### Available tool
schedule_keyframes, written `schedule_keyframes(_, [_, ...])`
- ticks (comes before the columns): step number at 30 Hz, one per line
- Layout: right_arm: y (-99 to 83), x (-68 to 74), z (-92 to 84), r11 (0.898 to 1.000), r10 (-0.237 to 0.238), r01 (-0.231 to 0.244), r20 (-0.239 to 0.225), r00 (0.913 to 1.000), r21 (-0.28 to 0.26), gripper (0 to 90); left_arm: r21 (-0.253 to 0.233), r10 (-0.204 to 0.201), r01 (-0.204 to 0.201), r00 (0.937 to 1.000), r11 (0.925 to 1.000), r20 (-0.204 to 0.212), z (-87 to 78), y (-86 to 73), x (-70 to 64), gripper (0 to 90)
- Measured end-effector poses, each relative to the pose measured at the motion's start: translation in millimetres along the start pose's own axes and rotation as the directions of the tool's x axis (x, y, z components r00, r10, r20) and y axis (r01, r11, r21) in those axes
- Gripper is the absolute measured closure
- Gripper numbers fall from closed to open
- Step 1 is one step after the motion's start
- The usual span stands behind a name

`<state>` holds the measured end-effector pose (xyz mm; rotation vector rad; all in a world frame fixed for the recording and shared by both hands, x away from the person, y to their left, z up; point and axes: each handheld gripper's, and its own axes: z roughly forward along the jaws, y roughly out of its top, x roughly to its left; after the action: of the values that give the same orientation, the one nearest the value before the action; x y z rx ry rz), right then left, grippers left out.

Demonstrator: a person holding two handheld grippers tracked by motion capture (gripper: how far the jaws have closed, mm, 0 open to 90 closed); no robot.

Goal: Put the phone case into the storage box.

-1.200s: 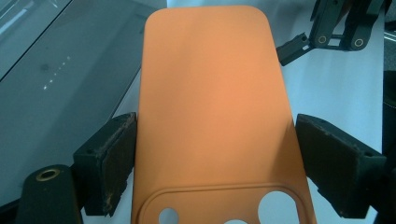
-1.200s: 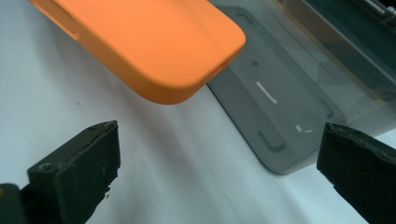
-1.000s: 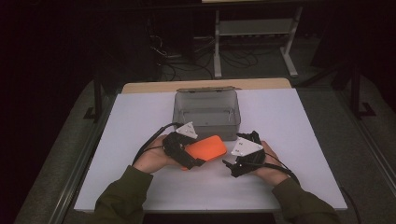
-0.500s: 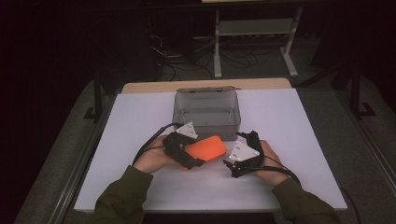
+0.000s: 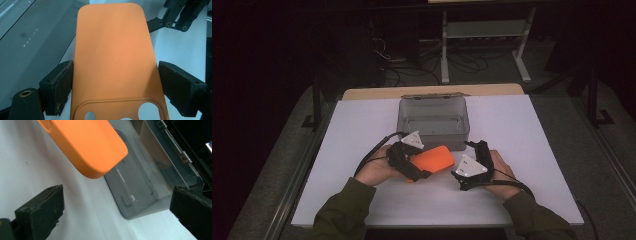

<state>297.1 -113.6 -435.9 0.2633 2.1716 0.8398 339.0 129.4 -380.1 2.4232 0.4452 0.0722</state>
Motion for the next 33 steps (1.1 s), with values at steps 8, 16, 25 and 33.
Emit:
schedule_keyframes(8, [1.8, 2.3, -1.2, 0.999, -0.046, 0.046, 0.027, 0.9986, -0.002, 0.0, 0.002, -0.003, 0.003, 1.0000, 1.0000, 0.000, 0.2, -0.1, -0.2, 15.3])
schedule_keyframes(16, [5.1, 6.7, -2.4, 0.995, -0.100, 0.100, 0.053, 0.9936, 0.001, 0.0, 0.001, -0.001, 0.001, 1.0000, 1.0000, -0.002, 0.2, 0.0, -0.1, 15.3])
schedule_keyframes(25, [7.2, 9.8, -3.3, 0.986, -0.166, 0.166, 0.082, 0.9826, 0.012, 0.0, 0.004, -0.004, 0.004, 1.0000, 1.0000, -0.002, -0.1, -0.1, 0.1, 15.3])
schedule_keyframes(33, [8.9, 12.7, -3.7, 0.977, -0.215, 0.215, 0.104, 0.9710, 0.016, 0.0, 0.001, -0.010, 0.010, 0.9999, 1.0000, -0.003, 0.2, -0.2, 0.0, 15.3])
